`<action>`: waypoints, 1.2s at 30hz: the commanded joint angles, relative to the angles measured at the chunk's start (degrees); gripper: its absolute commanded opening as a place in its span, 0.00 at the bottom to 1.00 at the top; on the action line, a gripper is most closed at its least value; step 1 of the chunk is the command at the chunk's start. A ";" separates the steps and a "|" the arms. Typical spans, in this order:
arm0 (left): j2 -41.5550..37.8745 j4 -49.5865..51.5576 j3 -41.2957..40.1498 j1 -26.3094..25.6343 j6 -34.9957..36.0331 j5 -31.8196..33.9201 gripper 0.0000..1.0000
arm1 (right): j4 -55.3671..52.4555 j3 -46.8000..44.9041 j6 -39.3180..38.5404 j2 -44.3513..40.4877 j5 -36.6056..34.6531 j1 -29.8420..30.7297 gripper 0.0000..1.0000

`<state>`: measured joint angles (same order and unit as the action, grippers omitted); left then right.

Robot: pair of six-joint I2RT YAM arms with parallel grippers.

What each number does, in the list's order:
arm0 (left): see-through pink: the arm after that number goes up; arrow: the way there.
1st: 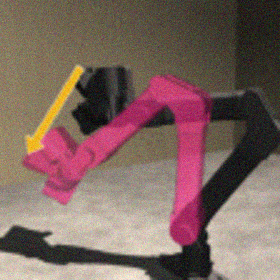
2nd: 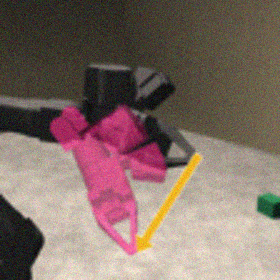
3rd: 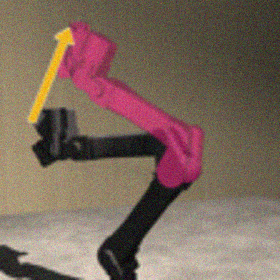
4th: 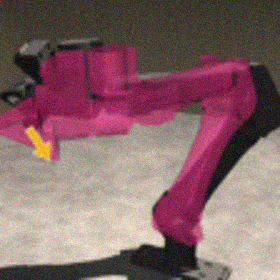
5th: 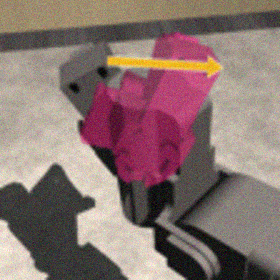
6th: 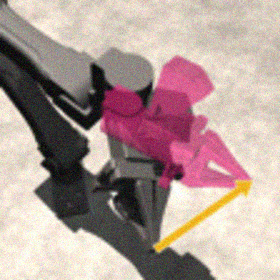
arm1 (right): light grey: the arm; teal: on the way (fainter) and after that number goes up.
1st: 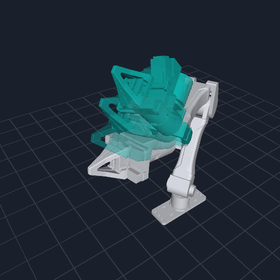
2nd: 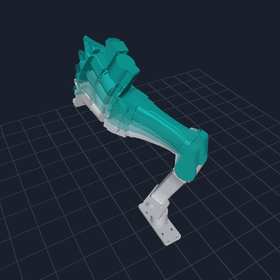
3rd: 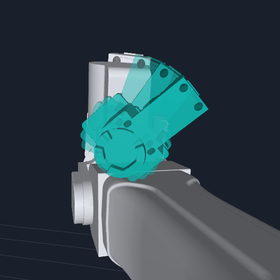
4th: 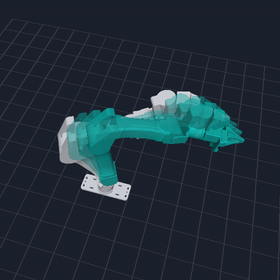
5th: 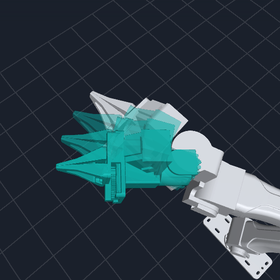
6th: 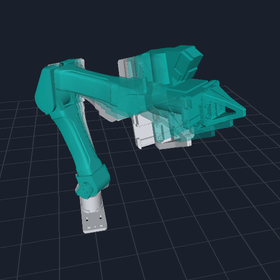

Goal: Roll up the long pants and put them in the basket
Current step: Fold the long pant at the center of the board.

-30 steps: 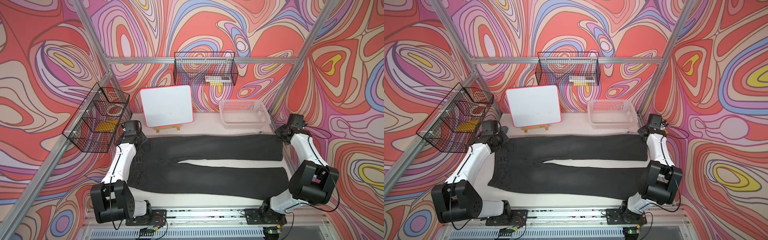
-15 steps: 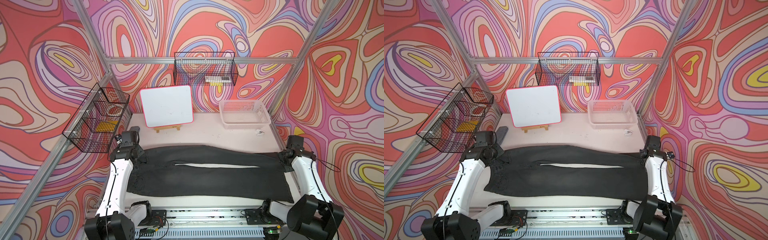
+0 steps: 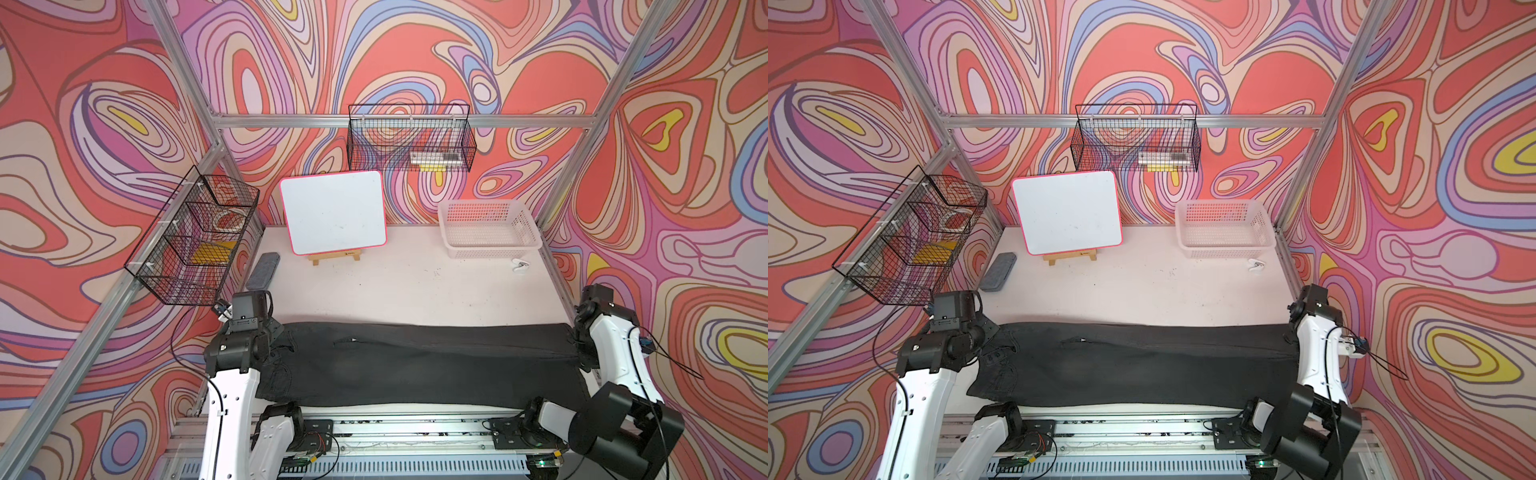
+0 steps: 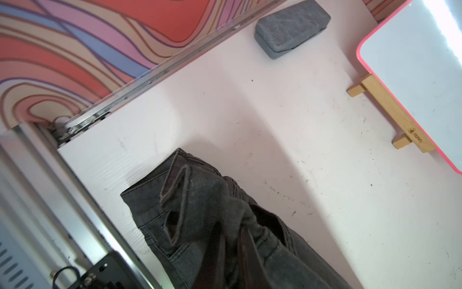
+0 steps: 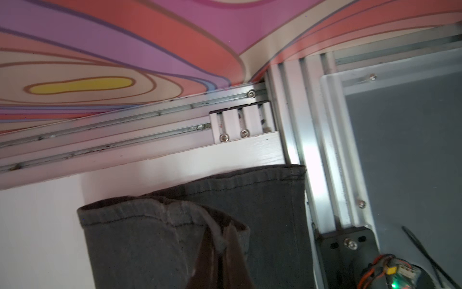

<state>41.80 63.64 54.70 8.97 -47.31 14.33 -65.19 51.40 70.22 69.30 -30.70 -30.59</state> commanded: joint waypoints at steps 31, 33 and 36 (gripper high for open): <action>51.28 -18.53 38.53 -3.57 12.99 -3.82 0.00 | 35.04 44.52 -35.13 29.90 6.99 18.20 0.00; 49.38 -19.01 34.34 -3.52 12.75 -3.99 0.00 | 35.79 40.65 -34.17 27.76 7.61 17.71 0.00; 46.64 -19.17 28.32 -3.04 13.19 -3.34 0.00 | 35.07 33.25 -32.69 23.88 8.65 16.65 0.00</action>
<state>90.98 43.53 86.89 4.99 -35.53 9.32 -29.04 89.23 37.74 96.49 -22.92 -12.62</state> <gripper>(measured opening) 0.108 0.049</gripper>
